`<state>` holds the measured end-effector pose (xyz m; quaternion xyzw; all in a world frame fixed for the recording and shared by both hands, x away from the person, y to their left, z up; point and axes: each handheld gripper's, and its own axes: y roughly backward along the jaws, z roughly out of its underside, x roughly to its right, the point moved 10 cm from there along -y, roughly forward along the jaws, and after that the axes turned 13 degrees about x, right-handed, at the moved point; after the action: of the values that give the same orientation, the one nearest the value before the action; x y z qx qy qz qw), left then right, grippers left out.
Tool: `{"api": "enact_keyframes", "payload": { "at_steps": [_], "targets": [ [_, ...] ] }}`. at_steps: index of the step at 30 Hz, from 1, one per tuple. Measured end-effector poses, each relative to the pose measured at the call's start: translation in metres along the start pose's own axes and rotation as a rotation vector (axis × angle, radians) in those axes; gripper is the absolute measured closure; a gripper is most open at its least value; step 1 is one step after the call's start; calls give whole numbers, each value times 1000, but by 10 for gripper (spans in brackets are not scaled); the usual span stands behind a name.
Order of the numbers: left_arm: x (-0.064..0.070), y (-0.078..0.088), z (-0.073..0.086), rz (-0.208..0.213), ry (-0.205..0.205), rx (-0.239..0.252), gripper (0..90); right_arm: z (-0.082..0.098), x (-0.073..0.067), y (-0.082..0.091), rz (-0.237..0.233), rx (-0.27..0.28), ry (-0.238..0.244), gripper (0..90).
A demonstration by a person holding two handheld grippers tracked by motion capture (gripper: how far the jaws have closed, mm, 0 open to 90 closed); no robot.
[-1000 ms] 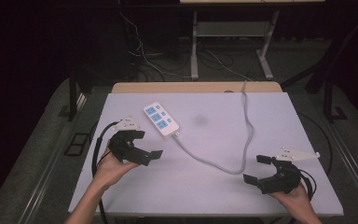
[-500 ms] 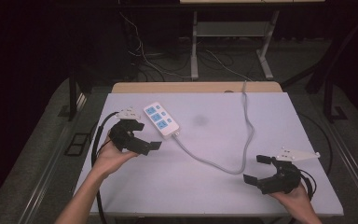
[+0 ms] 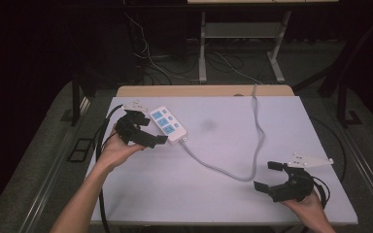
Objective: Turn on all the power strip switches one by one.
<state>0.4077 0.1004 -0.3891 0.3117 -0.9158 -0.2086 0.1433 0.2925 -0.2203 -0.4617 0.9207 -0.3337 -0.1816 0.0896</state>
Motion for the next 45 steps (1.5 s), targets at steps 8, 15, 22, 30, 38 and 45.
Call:
{"api": "enact_keyframes", "payload": {
  "at_steps": [8, 15, 22, 30, 38, 45],
  "targets": [
    [-7, -9, -18, 11, -24, -9, 0, 0, 1, 0, -1, 3, 0, 6],
    [-12, -20, -28, 5, -38, -30, 5, 0, 1, 1, 1, 4, -1, 6],
    [-18, -30, -37, -1, -52, -50, 38, 0, 2, 2, 1, 4, -2, 6],
    [-20, -45, -40, 5, -65, -63, 141, -1, 2, 2, 1, 5, -3, 6],
    [-26, -58, -36, -10, -66, -73, 333, 0, 2, 2, 1, 2, 0, 6],
    [-35, -66, -34, -23, -44, -65, 540, 0, 2, 2, 1, 0, -1, 6]
  ]
}}
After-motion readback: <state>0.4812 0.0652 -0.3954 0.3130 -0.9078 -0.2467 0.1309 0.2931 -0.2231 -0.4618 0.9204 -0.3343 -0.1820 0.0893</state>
